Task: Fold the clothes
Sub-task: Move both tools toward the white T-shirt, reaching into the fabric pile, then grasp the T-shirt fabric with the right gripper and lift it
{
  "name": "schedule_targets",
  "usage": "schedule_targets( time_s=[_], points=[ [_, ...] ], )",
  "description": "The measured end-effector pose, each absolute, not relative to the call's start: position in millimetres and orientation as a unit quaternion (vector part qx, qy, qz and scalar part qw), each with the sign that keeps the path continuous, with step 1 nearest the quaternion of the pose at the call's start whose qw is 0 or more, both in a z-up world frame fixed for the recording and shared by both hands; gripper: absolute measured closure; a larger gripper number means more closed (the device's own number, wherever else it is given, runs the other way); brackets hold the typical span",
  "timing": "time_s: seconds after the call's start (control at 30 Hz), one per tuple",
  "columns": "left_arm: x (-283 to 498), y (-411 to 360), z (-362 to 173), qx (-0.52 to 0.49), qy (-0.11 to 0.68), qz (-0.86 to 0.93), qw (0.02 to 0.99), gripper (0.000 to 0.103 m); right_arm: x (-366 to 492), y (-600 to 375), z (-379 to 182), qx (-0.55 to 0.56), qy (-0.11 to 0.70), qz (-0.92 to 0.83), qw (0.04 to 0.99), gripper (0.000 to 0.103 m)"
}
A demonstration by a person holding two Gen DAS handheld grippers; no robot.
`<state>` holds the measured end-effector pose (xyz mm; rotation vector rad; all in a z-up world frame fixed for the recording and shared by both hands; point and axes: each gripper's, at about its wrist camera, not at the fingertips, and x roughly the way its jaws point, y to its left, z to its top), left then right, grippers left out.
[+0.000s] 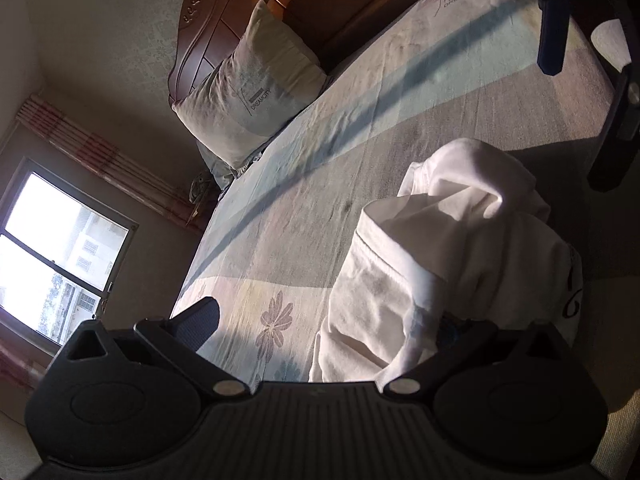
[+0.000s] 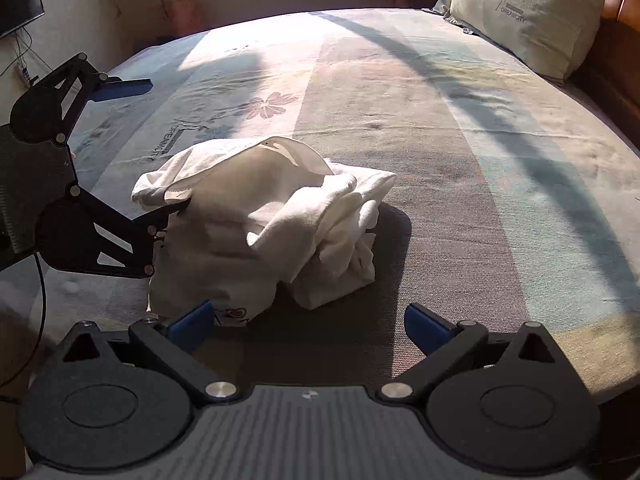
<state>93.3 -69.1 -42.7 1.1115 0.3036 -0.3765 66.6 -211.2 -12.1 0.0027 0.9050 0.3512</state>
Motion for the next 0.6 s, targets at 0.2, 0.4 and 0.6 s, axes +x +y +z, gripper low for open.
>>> schedule_targets(
  time_s=[0.2, 0.4, 0.6],
  points=[
    [115, -42, -34, 0.478, 0.180, -0.128, 0.850, 0.000, 58, -216, -5, -0.002, 0.402, 0.184, 0.897, 0.000],
    [111, -19, -36, 0.460, 0.198, -0.115, 0.858, 0.000, 67, -219, -7, 0.021, 0.341, 0.243, 0.908, 0.000],
    [109, -29, -41, 0.455, 0.190, -0.128, 0.861, 0.000, 107, -229, -25, 0.117, 0.364, 0.274, 0.882, 0.013]
  ],
)
